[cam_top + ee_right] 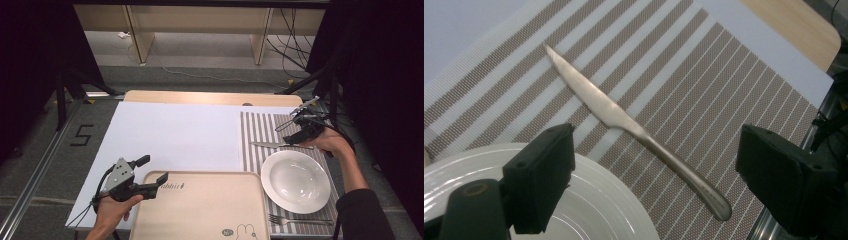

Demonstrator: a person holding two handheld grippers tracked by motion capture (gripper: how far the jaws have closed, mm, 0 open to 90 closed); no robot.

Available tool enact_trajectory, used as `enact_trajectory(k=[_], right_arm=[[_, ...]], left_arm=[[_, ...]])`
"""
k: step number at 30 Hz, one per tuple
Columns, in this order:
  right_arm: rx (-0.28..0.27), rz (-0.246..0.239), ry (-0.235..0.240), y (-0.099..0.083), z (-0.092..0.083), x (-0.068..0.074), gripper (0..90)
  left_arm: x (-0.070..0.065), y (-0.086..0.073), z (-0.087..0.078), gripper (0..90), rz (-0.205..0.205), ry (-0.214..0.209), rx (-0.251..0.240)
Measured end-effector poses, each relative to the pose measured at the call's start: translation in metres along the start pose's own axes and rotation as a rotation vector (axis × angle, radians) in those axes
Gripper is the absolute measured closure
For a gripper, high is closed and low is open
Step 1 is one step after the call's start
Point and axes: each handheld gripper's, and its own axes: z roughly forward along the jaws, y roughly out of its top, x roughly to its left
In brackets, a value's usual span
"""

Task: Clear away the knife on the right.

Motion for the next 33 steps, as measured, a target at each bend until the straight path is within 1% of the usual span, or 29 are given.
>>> enact_trajectory(k=[2, 3, 4, 5, 6, 7, 10, 11, 12, 13, 14, 15, 16, 17, 19, 21, 22, 23, 26, 28, 30, 31, 33], right_arm=[[0.026, -0.002, 0.011, 0.0, 0.005, -0.002, 16.9], [0.026, -0.002, 0.011, 0.0, 0.005, -0.002, 16.9], [0.044, -0.005, 0.005, 0.0, 0.009, -0.005, 16.8], [0.044, -0.005, 0.005, 0.0, 0.009, -0.005, 16.8], [0.053, -0.006, 0.004, 0.001, 0.013, -0.01, 17.0], [0.064, 0.002, 0.004, 0.002, 0.014, -0.01, 17.0], [0.107, -0.009, -0.007, 0.003, 0.021, -0.013, 16.9], [0.113, -0.021, -0.01, 0.004, 0.023, -0.015, 16.9], [0.12, -0.01, -0.012, 0.004, 0.025, -0.015, 16.9], [0.12, -0.01, -0.012, 0.004, 0.025, -0.015, 16.9], [0.133, -0.022, -0.02, 0.005, 0.03, -0.018, 16.9], [0.133, -0.022, -0.02, 0.005, 0.03, -0.018, 16.9], [0.147, -0.031, -0.023, 0.006, 0.035, -0.019, 17.0], [0.157, -0.021, -0.019, 0.006, 0.037, -0.019, 16.9], [0.157, -0.029, -0.019, 0.006, 0.039, -0.019, 16.9], [0.192, -0.044, -0.026, 0.007, 0.047, -0.019, 16.9], [0.192, -0.044, -0.026, 0.007, 0.047, -0.019, 16.9], [0.208, -0.035, -0.021, 0.008, 0.05, -0.02, 17.4], [0.223, -0.036, -0.027, 0.009, 0.054, -0.02, 17.6], [0.243, -0.037, -0.022, 0.01, 0.055, -0.021, 17.9], [0.245, -0.037, -0.02, 0.01, 0.057, -0.022, 18.1], [0.258, -0.036, -0.026, 0.01, 0.06, -0.023, 18.3], [0.261, -0.04, -0.03, 0.01, 0.061, -0.022, 18.6]], left_arm=[[0.0, 0.0, 0.0, 16.2, 0.0, 0.0, 0.0], [0.0, 0.0, 0.0, 16.2, 0.0, 0.0, 0.0], [0.0, 0.0, 0.0, 16.2, -0.001, -0.001, 0.0], [0.0, 0.0, 0.0, 16.2, 0.0, -0.001, 0.0], [0.0, 0.0, 0.0, 16.2, 0.001, -0.001, 0.0], [0.0, 0.0, 0.0, 16.2, 0.002, -0.001, 0.0], [0.001, 0.0, 0.0, 16.2, 0.003, -0.002, -0.001], [0.001, 0.0, 0.0, 16.2, 0.001, -0.002, -0.001], [0.001, 0.0, 0.0, 16.2, 0.001, -0.002, -0.001], [0.001, 0.0, 0.0, 16.2, 0.001, -0.002, -0.001], [0.001, 0.0, 0.0, 16.2, 0.001, -0.002, -0.001], [0.001, 0.0, 0.0, 16.2, 0.003, -0.003, 0.0], [0.0, 0.0, 0.0, 16.2, 0.004, -0.005, 0.002], [0.0, 0.0, 0.0, 16.2, 0.004, -0.005, 0.002], [0.0, 0.0, 0.0, 16.2, 0.004, -0.008, 0.003], [0.0, 0.0, 0.001, 16.2, 0.004, -0.01, 0.003], [0.0, 0.0, 0.001, 16.2, 0.006, -0.01, 0.003], [0.0, 0.0, 0.001, 16.2, 0.005, -0.009, 0.003], [0.0, 0.0, 0.001, 16.2, 0.003, -0.009, 0.003], [0.0, 0.0, 0.001, 16.2, 0.004, -0.009, 0.004], [0.0, 0.0, 0.001, 16.2, 0.003, -0.009, 0.003], [0.0, 0.0, 0.001, 16.2, 0.003, -0.009, 0.003], [0.0, 0.0, 0.001, 16.2, 0.002, -0.009, 0.001]])
